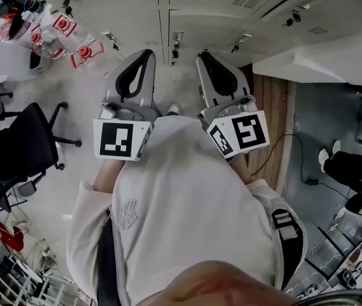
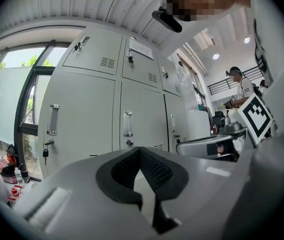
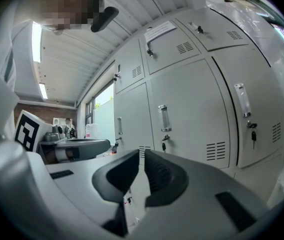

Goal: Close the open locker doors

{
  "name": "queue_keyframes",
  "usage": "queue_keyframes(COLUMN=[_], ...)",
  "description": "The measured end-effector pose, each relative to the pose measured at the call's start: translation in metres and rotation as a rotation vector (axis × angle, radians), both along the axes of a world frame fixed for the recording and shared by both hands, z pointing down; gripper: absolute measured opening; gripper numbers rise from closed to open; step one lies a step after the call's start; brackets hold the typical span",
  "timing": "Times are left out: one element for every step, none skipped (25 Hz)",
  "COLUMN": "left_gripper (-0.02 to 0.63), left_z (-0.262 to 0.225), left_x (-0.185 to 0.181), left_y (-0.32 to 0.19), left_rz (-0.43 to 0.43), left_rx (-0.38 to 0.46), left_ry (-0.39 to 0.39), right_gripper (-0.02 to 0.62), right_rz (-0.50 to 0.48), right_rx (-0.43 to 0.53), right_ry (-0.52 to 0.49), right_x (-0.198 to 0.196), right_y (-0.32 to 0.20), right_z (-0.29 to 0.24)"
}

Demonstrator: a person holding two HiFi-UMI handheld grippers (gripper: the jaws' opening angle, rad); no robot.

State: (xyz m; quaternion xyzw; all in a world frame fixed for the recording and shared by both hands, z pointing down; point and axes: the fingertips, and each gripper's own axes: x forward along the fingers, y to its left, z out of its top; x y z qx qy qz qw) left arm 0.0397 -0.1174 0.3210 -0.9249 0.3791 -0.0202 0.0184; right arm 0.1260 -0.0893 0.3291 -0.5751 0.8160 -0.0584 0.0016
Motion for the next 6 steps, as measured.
queue_keyframes(left_gripper=[0.002,0.002,0.002,0.002,0.002,0.002], left_z=[-0.0007,-0.0014,-0.0021,-0.0028,-0.0033,-0.0038], left_x=[0.0004,0.0007,0.001,0.0013,0.0017,0.0021], left_y=[-0.001,-0.0019,-0.0025,-0.0029,-0.0032,-0.0035], left_rz=[0.0,0.001,0.002,0.003,0.004,0.004], left_rx=[0.001,0.002,0.003,0.004,0.004,0.004], left_ry=[0.0,0.0,0.001,0.001,0.002,0.002], right_gripper=[0.035,0.035,0.035,0.035,0.035,0.035], right_rz=[0.0,0.0,0.0,0.001,0.001,0.001], right_rx=[0.001,0.002,0.003,0.003,0.003,0.003], right_ry=[0.0,-0.001,-0.002,-0.003,-0.004,-0.005], right_x=[0.0004,0.0007,0.001,0.0013,0.0016,0.002], right_y=[-0.001,-0.0017,-0.0022,-0.0026,-0.0029,-0.0033], right_z=[-0.0004,-0.0008,-0.0012,-0.0015,-0.0017,-0.0019])
